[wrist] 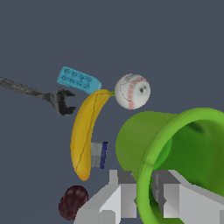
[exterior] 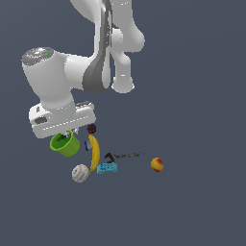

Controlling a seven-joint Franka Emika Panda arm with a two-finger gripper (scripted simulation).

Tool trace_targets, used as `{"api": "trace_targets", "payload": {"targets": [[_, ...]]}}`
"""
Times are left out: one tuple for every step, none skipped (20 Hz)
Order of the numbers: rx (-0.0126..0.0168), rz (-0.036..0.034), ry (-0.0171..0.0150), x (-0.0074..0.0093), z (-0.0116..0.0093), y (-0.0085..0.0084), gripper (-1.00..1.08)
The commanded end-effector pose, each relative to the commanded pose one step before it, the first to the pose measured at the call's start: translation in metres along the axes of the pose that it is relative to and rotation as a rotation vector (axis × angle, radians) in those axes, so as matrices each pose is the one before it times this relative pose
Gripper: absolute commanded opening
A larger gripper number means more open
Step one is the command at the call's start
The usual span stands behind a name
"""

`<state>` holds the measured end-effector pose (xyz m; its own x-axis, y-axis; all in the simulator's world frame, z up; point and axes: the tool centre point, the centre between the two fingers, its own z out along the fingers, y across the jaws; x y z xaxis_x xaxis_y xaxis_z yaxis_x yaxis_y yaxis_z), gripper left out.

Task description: Pick up a designated object from a clutter of objects.

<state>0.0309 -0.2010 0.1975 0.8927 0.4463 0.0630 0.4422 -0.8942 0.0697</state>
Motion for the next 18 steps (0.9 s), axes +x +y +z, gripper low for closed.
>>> {"api": "trace_targets", "payload": {"targets": [[-0.00232,0.00007,0.00229,-0.00175,-0.03134,-0.00021,-1.0],[0.0,0.0,0.0,-0.00076,-0.01189,-0.00018,-1.0],[0.0,0.0,0.0,-0.00072,-0.0116,-0.00015,-1.0],[0.00028,-0.00038,0.00014,-0.00054,-0.01123,-0.00024,-1.0],[0.0,0.0,0.0,-0.00063,-0.01097,-0.0001,-1.0],[0.0,0.0,0.0,-0.00059,-0.01062,-0.00007,-1.0],[0.0,0.0,0.0,-0.00055,-0.01025,-0.00004,-1.0],[0.0,0.0,0.0,-0.0005,-0.00984,-0.00002,-1.0],[0.0,0.0,0.0,-0.00045,-0.00938,0.00001,-1.0],[0.0,0.0,0.0,-0.0004,-0.00887,0.00004,-1.0],[0.0,0.0,0.0,-0.00035,-0.0083,0.00006,-1.0],[0.0,0.0,0.0,-0.0003,-0.00768,0.00009,-1.0],[0.0,0.0,0.0,-0.00024,-0.00706,0.00011,-1.0],[0.0,0.0,0.0,-0.00019,-0.00645,0.00013,-1.0],[0.0,0.0,0.0,-0.00015,-0.00585,0.00015,-1.0],[0.0,0.0,0.0,-0.00011,-0.00526,0.00016,-1.0],[0.0,0.0,0.0,-0.00008,-0.00468,0.00017,-1.0],[0.0,0.0,0.0,-0.00005,-0.00411,0.00017,-1.0]]}}
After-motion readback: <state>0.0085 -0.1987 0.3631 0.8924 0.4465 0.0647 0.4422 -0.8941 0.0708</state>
